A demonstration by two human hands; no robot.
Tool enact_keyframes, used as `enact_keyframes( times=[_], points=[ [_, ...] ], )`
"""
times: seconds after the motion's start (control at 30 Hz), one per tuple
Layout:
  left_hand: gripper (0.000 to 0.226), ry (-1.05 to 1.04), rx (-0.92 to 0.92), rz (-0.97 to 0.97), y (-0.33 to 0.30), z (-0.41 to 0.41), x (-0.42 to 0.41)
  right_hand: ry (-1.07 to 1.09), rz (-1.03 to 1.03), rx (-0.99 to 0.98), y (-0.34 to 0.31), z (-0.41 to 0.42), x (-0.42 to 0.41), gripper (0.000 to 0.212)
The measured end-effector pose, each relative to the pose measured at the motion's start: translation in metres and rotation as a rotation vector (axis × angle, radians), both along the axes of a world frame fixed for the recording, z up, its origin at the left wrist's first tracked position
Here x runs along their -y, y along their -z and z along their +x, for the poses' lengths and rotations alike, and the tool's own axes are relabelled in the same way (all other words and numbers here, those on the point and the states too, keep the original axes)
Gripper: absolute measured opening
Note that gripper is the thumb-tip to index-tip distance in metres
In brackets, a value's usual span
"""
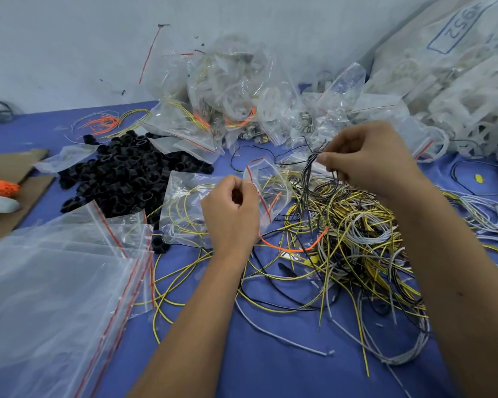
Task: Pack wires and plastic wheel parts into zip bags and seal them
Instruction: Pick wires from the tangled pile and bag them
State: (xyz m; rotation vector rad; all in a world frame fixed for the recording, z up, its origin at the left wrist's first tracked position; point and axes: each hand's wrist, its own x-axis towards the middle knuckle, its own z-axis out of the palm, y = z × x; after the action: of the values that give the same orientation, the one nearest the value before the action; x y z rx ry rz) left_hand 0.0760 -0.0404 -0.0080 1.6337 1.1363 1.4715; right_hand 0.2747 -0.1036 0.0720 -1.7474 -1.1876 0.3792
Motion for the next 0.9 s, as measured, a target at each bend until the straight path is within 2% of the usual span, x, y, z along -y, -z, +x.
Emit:
enact_keyframes(
  times=[0.1, 0.17, 0.27, 0.4, 0.57, 0.8, 0.9],
  points=[
    [0.035, -0.001, -0.009, -0.002, 0.001, 0.000, -0.001, 0.040, 0.076, -0.110, 0.000, 0.004, -0.001, 0.012],
    [0.034, 0.004, -0.004, -0.006, 0.001, 0.000, -0.002, -0.035, 0.060, -0.213, -0.004, 0.006, 0.001, 0.011],
    [0.033, 0.009, -0.010, -0.009, 0.001, 0.000, -0.002, -0.115, 0.018, -0.234, -0.011, 0.004, 0.002, 0.009],
    [0.034, 0.012, -0.004, -0.010, 0.002, 0.000, -0.002, -0.015, 0.199, -0.389, -0.019, 0.000, -0.001, 0.011],
    [0.035, 0.014, -0.007, 0.018, 0.002, -0.001, -0.001, 0.118, 0.283, -0.367, -0.006, -0.017, -0.009, 0.015],
    [0.037, 0.000, -0.093, 0.196, -0.003, 0.001, 0.005, 0.135, 0.203, -0.349, 0.028, -0.051, -0.024, 0.021],
    [0.035, -0.039, -0.115, 0.289, -0.006, 0.001, 0.007, 0.071, 0.134, -0.364, 0.034, -0.066, -0.030, 0.018]
  ],
)
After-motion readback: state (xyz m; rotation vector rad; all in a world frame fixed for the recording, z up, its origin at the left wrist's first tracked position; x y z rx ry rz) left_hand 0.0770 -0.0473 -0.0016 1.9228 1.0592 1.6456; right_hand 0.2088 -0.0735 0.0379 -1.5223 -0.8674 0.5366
